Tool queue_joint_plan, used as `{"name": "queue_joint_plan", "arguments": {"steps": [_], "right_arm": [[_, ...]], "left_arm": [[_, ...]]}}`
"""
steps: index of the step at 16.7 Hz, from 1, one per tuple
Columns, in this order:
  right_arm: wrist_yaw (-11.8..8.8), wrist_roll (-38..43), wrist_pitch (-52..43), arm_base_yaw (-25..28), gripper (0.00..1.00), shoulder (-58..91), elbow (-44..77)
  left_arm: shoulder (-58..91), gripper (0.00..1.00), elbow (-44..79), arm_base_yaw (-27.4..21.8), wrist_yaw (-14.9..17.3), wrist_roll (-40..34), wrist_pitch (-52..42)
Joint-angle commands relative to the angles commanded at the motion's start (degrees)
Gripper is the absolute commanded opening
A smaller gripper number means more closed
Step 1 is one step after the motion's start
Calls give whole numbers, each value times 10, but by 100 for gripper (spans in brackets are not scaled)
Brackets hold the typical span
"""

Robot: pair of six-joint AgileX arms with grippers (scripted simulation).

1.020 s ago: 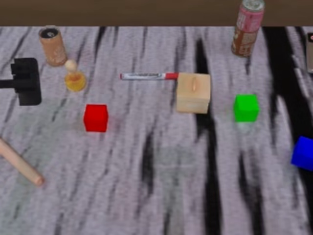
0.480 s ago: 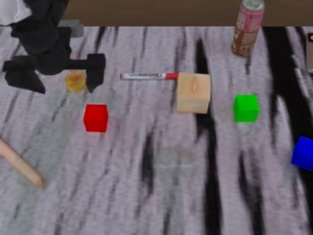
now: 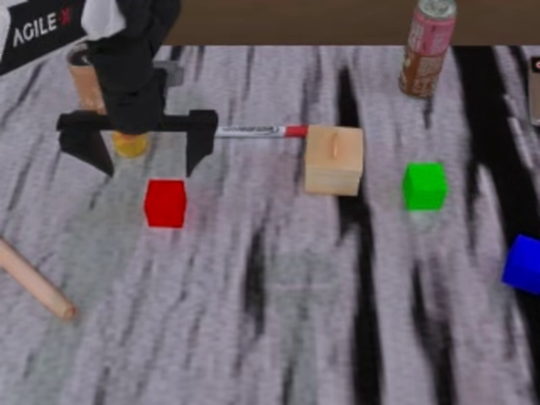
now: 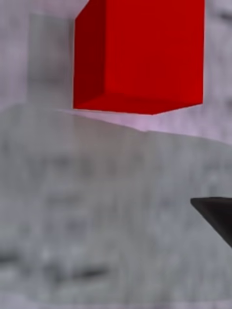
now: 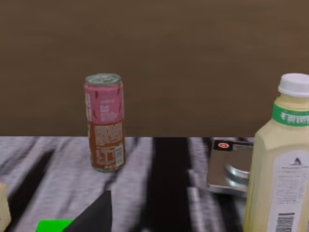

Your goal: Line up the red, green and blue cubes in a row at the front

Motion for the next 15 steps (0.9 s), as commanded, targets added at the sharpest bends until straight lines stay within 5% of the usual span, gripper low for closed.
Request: {"name": "queue_joint_plan", "arguments": {"steps": [7,15], "right_arm": [[0,0,0,0,100,0,0],[0,0,0,0,100,0,0]], "left_arm": [[3,100,-9,2,0,1,11],[63,100,-99,1,1,1,162]]}}
